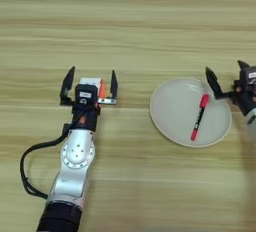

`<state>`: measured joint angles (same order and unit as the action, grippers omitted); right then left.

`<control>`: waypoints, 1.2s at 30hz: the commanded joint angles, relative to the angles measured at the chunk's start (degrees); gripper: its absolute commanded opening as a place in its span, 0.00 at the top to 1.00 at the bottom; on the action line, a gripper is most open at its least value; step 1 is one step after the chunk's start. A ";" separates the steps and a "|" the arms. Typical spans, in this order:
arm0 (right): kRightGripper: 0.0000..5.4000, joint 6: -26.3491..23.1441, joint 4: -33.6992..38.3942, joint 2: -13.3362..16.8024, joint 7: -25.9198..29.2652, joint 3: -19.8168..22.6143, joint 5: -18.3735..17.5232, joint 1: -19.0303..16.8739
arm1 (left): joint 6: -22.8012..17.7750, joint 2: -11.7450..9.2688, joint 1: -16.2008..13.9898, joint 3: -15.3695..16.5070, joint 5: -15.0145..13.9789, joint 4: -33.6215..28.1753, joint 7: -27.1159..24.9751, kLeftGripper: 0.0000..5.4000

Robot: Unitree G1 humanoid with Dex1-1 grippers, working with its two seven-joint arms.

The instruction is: Move the objects on the table

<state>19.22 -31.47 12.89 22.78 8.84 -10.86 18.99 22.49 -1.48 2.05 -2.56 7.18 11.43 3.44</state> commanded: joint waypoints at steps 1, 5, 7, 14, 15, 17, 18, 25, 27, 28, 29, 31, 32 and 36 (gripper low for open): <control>0.01 -0.92 4.25 -0.78 -1.26 -0.30 -0.06 -0.55 | -4.81 -0.20 -1.16 -2.04 -1.36 -4.24 -3.79 0.00; 0.01 -1.83 7.12 -1.06 -2.02 -0.41 -0.18 -1.56 | -10.16 0.36 -1.85 -4.19 -2.06 -9.92 -6.49 0.00; 0.01 -2.30 8.33 -1.21 -2.42 -0.47 -0.12 -1.93 | -13.30 0.72 -1.85 -5.31 -2.63 -13.09 -7.93 0.00; 0.01 -3.19 10.13 -1.66 -3.55 -0.68 0.20 -2.45 | -27.11 1.50 -0.95 -9.29 -4.10 -24.66 -11.52 0.00; 0.01 -3.24 10.15 -1.72 -3.69 -0.70 0.26 -2.42 | -29.03 1.56 -0.75 -9.71 -3.97 -25.74 -11.72 0.00; 0.01 -3.18 10.05 -1.86 -3.97 -0.78 0.34 -2.35 | -32.59 1.72 -0.07 -10.67 -4.07 -27.26 -12.41 0.00; 0.01 -3.13 9.96 -1.93 -4.10 -0.84 0.38 -2.29 | -34.24 1.88 0.26 -11.16 -4.35 -27.74 -12.80 0.00; 0.01 -2.93 9.66 -2.09 -4.84 -0.64 0.33 -1.98 | -45.22 5.36 3.15 -15.97 -7.79 -26.08 -15.78 0.00; 0.01 -2.86 9.54 -2.13 -5.12 -0.59 0.27 -1.93 | -48.24 6.07 4.23 -16.97 -9.34 -25.35 -16.66 0.00; 0.01 -2.83 9.51 -2.19 -5.25 -0.60 0.26 -1.93 | -49.49 6.25 4.87 -17.23 -9.80 -24.89 -16.72 0.00; 0.01 -2.82 9.50 -2.25 -5.36 -0.62 0.27 -1.92 | -50.64 6.28 5.50 -17.52 -10.20 -24.46 -16.87 0.00; 0.01 -2.78 9.46 -2.36 -5.54 -0.65 0.30 -1.89 | -52.98 6.64 6.59 -17.61 -11.76 -23.67 -17.16 0.00; 0.01 -2.76 9.45 -2.43 -5.63 -0.66 0.31 -1.87 | -54.04 6.76 7.16 -17.73 -12.33 -23.33 -17.25 0.00; 0.01 -2.81 9.72 -2.77 -6.06 -0.75 0.40 -1.92 | -57.92 6.93 9.56 -18.42 -13.32 -20.63 -16.86 0.00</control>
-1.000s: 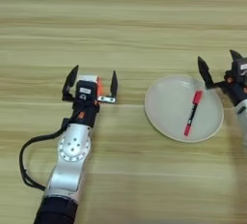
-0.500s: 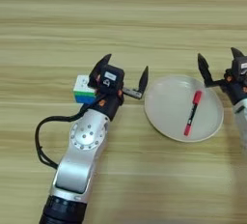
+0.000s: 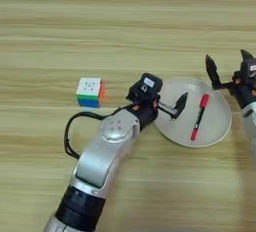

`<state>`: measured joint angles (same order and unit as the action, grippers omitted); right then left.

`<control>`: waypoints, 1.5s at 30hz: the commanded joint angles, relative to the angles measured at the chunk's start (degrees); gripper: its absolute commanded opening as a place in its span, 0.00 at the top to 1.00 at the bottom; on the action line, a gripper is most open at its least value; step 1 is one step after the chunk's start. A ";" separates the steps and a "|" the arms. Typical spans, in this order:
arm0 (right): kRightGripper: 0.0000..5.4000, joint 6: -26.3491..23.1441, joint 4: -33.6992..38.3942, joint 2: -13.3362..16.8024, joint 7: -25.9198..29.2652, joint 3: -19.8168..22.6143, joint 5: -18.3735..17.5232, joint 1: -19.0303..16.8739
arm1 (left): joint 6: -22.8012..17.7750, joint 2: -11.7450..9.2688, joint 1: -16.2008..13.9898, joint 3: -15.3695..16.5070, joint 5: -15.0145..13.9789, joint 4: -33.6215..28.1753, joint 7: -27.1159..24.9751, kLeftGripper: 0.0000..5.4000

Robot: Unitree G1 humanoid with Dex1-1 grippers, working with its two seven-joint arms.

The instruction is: Move the objects on the table

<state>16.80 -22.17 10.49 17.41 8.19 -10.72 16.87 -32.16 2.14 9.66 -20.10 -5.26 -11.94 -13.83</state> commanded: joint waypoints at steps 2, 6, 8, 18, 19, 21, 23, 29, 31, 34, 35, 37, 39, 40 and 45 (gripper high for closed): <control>0.01 -0.43 0.58 -0.53 -0.88 -0.17 0.32 0.14 | -3.91 3.67 2.85 -0.80 -1.32 4.99 0.72 0.00; 0.01 -0.60 0.97 -0.68 -1.17 -0.30 0.34 -0.03 | -4.52 4.35 4.11 -1.95 -1.78 6.97 1.02 0.00; 0.01 -0.72 1.10 -0.73 -1.22 -0.33 0.35 -0.07 | -4.64 4.71 4.91 -2.82 -1.70 7.94 1.30 0.00; 0.01 -1.32 1.95 -1.03 -1.51 -0.52 0.37 -0.43 | -4.15 6.50 8.33 -5.72 -2.02 11.98 2.68 0.00; 0.01 -1.40 1.95 -1.05 -1.49 -0.52 0.34 -0.46 | -4.11 6.79 8.77 -6.10 -1.94 12.24 2.83 0.00; 0.01 -1.54 2.03 -1.07 -1.46 -0.52 0.27 -0.54 | -4.11 7.24 9.41 -6.86 -1.71 12.73 3.15 0.00; 0.01 -1.66 2.19 -1.10 -1.47 -0.51 0.22 -0.62 | -4.07 7.55 9.58 -7.62 -1.60 13.27 3.36 0.00; 0.01 -2.22 2.89 -1.36 -1.58 -0.54 0.24 -0.85 | -4.13 7.70 9.80 -9.97 -1.32 14.27 4.11 0.00; 0.01 -2.31 3.08 -1.50 -1.65 -0.56 0.29 -0.90 | -4.16 7.70 9.79 -10.51 -1.24 15.05 4.35 0.00; 0.01 -2.43 3.33 -1.69 -1.79 -0.66 0.35 -0.97 | -4.00 7.35 9.90 -11.15 -0.74 16.31 4.76 0.00; 0.01 -2.47 3.42 -1.75 -1.84 -0.72 0.34 -1.00 | -3.76 7.12 9.97 -11.29 -0.42 16.96 4.99 0.00; 0.01 -2.54 3.61 -1.85 -1.99 -0.88 0.31 -1.05 | -3.42 6.79 10.00 -11.36 -0.15 17.93 5.23 0.00; 0.01 -2.63 3.81 -1.95 -2.17 -1.04 0.31 -1.13 | -3.33 6.52 10.02 -11.53 0.05 18.62 5.23 0.00; 0.01 -2.70 3.94 -2.01 -2.23 -1.12 0.30 -1.16 | -3.29 6.47 9.99 -11.66 0.16 19.04 5.18 0.00; 0.01 -3.04 4.64 -2.45 -2.62 -1.54 0.43 -1.38 | -2.82 6.15 9.91 -12.09 1.16 21.14 4.76 0.00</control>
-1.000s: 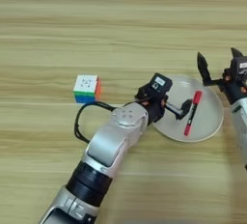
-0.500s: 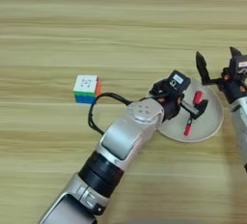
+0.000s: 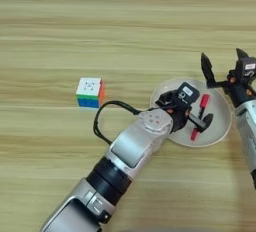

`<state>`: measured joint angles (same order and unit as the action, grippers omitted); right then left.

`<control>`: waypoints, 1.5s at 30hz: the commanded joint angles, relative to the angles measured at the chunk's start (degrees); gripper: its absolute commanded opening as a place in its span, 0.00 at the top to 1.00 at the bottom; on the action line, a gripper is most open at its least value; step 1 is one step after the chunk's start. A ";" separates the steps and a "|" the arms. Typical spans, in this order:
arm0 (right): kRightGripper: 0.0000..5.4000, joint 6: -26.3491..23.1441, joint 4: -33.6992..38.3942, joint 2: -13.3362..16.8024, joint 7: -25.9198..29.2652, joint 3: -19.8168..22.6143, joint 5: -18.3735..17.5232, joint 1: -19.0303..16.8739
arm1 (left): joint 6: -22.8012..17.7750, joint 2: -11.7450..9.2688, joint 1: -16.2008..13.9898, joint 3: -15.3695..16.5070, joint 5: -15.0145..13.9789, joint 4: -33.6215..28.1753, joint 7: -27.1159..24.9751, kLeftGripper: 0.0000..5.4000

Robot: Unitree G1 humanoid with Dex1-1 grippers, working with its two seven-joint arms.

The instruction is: Move the objects on the table

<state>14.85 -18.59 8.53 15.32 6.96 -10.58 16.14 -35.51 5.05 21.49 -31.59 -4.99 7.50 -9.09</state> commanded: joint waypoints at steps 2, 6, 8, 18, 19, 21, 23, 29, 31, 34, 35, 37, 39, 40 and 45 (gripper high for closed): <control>0.01 -1.32 1.42 -0.66 -0.68 -0.44 0.35 -0.75 | 0.79 3.13 -1.74 -0.87 1.30 2.53 -0.05 0.00; 0.01 -1.65 2.03 -0.95 -0.87 -0.61 0.39 -0.99 | 1.82 3.20 -1.23 -1.47 2.15 5.25 -0.37 0.00; 0.01 -1.78 2.31 -1.05 -0.97 -0.69 0.37 -1.08 | 2.25 3.05 -0.95 -1.71 2.65 6.15 -0.50 0.00; 0.01 -2.36 3.20 -1.42 -1.45 -1.09 0.25 -1.42 | 5.73 3.38 0.55 -4.48 7.13 11.77 -0.39 0.00; 0.01 -2.50 3.34 -1.47 -1.45 -1.10 0.23 -1.47 | 5.87 3.40 0.54 -4.62 7.35 11.91 -0.39 0.00; 0.01 -2.71 3.52 -1.54 -1.44 -1.12 0.20 -1.52 | 5.99 3.40 0.54 -4.57 7.68 12.06 -0.34 0.00; 0.01 -2.80 3.58 -1.56 -1.42 -1.10 0.16 -1.53 | 6.05 3.41 0.52 -4.32 8.03 12.24 -0.33 0.00; 0.01 -2.95 3.50 -1.61 -1.31 -1.02 -0.03 -1.48 | 4.49 4.14 -0.95 -2.30 6.03 12.71 -1.30 0.00; 0.01 -3.02 3.56 -1.60 -1.28 -0.99 -0.10 -1.48 | 3.61 4.70 -1.61 -0.93 4.50 12.79 -1.73 0.00; 0.01 -3.09 3.64 -1.56 -1.24 -0.94 -0.17 -1.49 | 3.04 4.80 -1.80 -0.12 3.41 12.83 -1.67 0.00; 0.01 -3.11 3.68 -1.57 -1.24 -0.94 -0.18 -1.50 | 2.71 4.92 -1.91 0.30 2.83 12.92 -1.68 0.00; 0.01 -3.14 3.72 -1.58 -1.25 -0.94 -0.20 -1.49 | 2.28 5.00 -2.04 0.86 2.00 13.09 -1.66 0.00; 0.01 -3.18 3.77 -1.59 -1.27 -0.95 -0.20 -1.47 | 2.43 4.75 -1.94 0.77 2.18 13.23 -1.46 0.00; 0.01 -3.20 3.80 -1.60 -1.28 -0.96 -0.20 -1.48 | 2.51 4.66 -1.88 0.70 2.37 13.32 -1.42 0.00; 0.01 -3.25 3.86 -1.62 -1.29 -0.98 -0.20 -1.52 | 2.89 4.76 -1.71 0.80 2.84 14.44 -1.28 0.00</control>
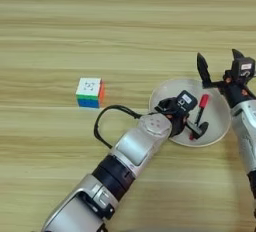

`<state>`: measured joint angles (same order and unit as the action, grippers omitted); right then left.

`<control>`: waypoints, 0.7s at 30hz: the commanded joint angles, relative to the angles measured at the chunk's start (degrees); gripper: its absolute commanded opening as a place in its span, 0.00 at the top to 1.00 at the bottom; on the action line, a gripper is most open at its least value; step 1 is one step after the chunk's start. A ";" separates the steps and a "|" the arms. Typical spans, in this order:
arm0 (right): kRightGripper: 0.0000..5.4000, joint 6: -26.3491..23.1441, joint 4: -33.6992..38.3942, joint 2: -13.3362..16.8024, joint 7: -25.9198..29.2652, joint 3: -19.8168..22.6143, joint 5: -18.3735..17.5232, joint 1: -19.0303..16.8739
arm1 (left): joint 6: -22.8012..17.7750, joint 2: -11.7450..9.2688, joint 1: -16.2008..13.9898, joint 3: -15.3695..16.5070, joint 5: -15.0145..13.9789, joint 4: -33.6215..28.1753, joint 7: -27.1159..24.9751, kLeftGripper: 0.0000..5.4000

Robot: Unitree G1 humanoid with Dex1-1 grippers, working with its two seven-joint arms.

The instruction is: Move the objects on the table

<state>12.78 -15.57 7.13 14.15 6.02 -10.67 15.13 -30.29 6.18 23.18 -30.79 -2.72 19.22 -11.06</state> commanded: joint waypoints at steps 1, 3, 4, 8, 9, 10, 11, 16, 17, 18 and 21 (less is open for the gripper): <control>0.01 -1.19 0.86 -0.23 -0.12 -0.05 -0.10 -0.52 | -2.33 3.66 -3.41 0.04 0.55 2.77 0.65 0.00; 0.01 -1.20 0.87 -0.23 -0.11 -0.04 -0.10 -0.53 | -2.29 3.73 -3.42 0.10 0.44 2.87 0.53 0.00; 0.00 -1.21 0.88 -0.22 -0.11 -0.02 -0.11 -0.54 | -2.28 3.77 -3.42 0.12 0.40 2.91 0.48 0.03; 0.00 -1.25 0.91 -0.21 -0.10 0.03 -0.12 -0.54 | -2.18 3.78 -3.47 -0.04 0.34 2.87 0.12 0.10; 0.00 -1.25 0.90 -0.21 -0.10 0.04 -0.12 -0.53 | -2.14 3.75 -3.48 -0.11 0.41 2.83 0.11 0.11; 0.00 -1.26 0.91 -0.21 -0.10 0.05 -0.11 -0.53 | -2.10 3.73 -3.48 -0.15 0.46 2.79 0.11 0.13; 0.00 -1.28 0.92 -0.21 -0.11 0.07 -0.11 -0.53 | -2.07 3.71 -3.48 -0.19 0.51 2.78 0.12 0.14; 0.00 -1.36 0.98 -0.18 -0.07 0.12 -0.14 -0.54 | -1.96 3.62 -3.45 -0.40 0.80 2.67 0.30 0.22; 0.00 -1.37 0.97 -0.17 -0.07 0.14 -0.14 -0.54 | -1.95 3.62 -3.46 -0.39 0.82 2.66 0.35 0.23; 0.00 -1.38 0.97 -0.18 -0.08 0.15 -0.14 -0.54 | -1.93 3.63 -3.48 -0.37 0.82 2.65 0.39 0.24; 0.00 -1.42 0.99 -0.18 -0.10 0.15 -0.12 -0.53 | -1.84 3.63 -3.51 -0.34 0.82 2.61 0.49 0.29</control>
<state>11.95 -15.43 7.12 14.15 6.10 -10.70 15.12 -30.16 6.41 23.45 -30.57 -2.62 19.70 -10.79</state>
